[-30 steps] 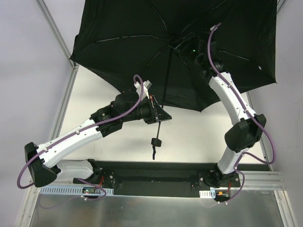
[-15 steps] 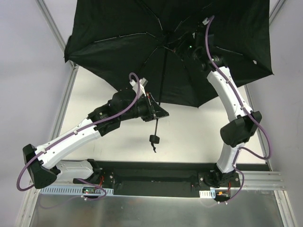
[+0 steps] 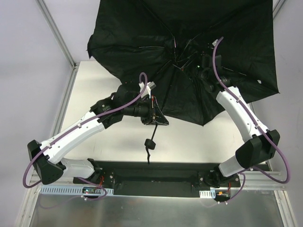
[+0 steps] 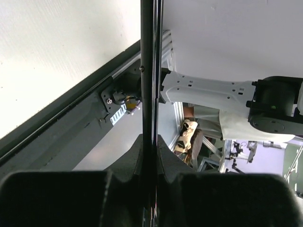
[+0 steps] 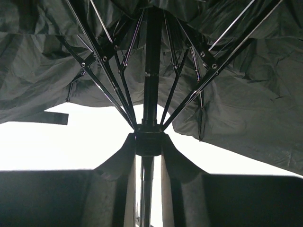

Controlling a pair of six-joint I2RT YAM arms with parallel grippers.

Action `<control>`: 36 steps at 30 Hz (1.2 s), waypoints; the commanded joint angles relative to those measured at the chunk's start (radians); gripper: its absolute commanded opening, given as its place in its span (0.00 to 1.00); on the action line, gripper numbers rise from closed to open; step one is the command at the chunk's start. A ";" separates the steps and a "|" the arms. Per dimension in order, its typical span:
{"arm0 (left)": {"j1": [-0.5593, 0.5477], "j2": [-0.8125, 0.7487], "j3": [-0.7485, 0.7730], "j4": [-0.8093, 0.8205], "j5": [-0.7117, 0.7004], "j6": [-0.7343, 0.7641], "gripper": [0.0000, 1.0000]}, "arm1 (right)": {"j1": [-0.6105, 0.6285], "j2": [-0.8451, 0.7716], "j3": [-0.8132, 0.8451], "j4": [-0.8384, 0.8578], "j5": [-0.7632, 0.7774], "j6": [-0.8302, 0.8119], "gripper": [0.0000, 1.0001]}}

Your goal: Put away the umbrella

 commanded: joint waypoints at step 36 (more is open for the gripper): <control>0.197 0.120 0.174 0.039 -0.048 0.114 0.00 | 0.092 -0.110 0.071 -0.246 -0.240 -0.090 0.00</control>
